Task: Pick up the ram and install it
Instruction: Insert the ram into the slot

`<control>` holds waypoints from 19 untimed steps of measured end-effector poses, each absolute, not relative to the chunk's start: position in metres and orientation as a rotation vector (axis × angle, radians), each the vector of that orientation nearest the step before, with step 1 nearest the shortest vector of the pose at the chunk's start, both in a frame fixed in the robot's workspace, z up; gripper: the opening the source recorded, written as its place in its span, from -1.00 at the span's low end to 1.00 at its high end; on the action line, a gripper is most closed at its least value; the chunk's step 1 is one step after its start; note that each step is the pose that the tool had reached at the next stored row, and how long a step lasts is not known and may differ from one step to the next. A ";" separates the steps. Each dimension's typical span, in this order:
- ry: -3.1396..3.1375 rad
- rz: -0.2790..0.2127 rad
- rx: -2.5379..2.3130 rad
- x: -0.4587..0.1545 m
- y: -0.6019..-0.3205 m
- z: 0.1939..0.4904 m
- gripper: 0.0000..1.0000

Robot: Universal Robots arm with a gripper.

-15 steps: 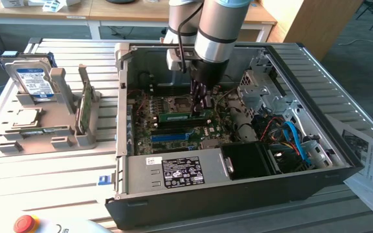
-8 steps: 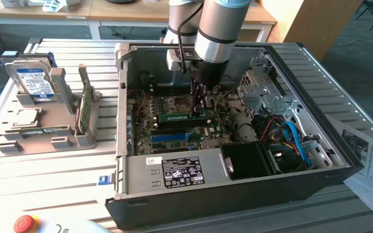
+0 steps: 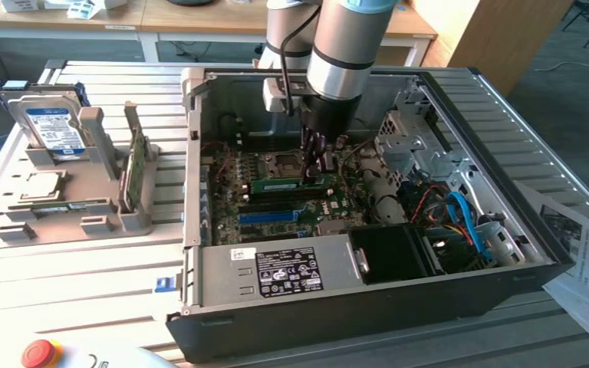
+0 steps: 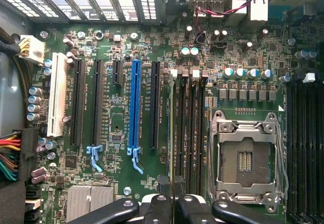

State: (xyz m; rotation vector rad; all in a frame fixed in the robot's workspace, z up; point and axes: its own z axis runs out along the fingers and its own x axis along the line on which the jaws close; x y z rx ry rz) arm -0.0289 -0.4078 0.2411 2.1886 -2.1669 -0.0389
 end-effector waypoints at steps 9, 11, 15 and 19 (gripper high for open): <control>-2.171 -0.039 2.184 -0.029 -0.408 0.240 -0.76; -2.172 -0.039 2.185 -0.029 -0.408 0.240 -0.76; -2.175 -0.037 2.186 -0.029 -0.408 0.240 -0.76; -2.178 -0.037 2.185 -0.029 -0.408 0.240 -0.76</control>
